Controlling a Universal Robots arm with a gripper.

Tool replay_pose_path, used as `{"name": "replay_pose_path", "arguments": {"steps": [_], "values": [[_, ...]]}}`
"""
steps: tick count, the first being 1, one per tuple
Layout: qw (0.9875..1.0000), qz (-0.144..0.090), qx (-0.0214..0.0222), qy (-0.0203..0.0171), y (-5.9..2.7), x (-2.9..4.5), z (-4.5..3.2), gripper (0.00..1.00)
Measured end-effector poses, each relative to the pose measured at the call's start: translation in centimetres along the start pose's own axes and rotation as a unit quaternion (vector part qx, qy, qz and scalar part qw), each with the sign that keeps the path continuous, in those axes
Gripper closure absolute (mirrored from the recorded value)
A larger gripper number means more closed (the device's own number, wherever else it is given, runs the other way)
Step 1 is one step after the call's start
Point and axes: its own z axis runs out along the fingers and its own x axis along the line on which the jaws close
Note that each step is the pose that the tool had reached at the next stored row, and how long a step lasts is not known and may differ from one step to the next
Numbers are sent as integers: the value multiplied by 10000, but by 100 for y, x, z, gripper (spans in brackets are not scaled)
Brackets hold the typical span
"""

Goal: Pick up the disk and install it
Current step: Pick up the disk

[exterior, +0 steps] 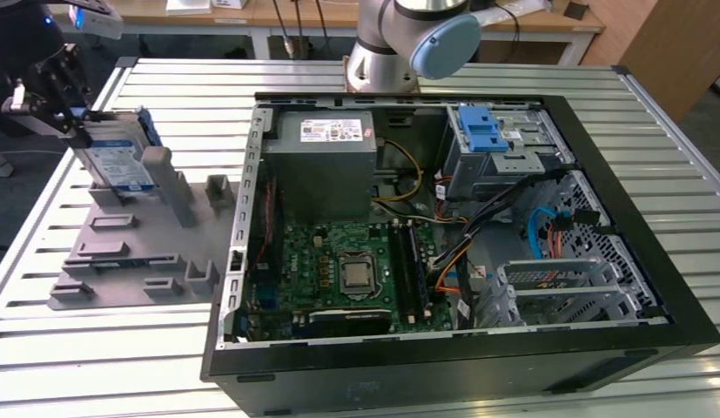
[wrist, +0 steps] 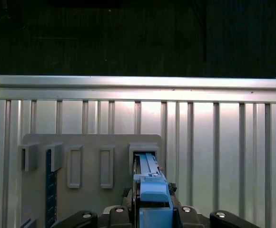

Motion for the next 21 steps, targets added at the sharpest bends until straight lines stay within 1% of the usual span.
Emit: {"name": "replay_pose_path", "arguments": {"steps": [21], "values": [[10000, 0, -1, 0, 2, -1, -118, 64]]}}
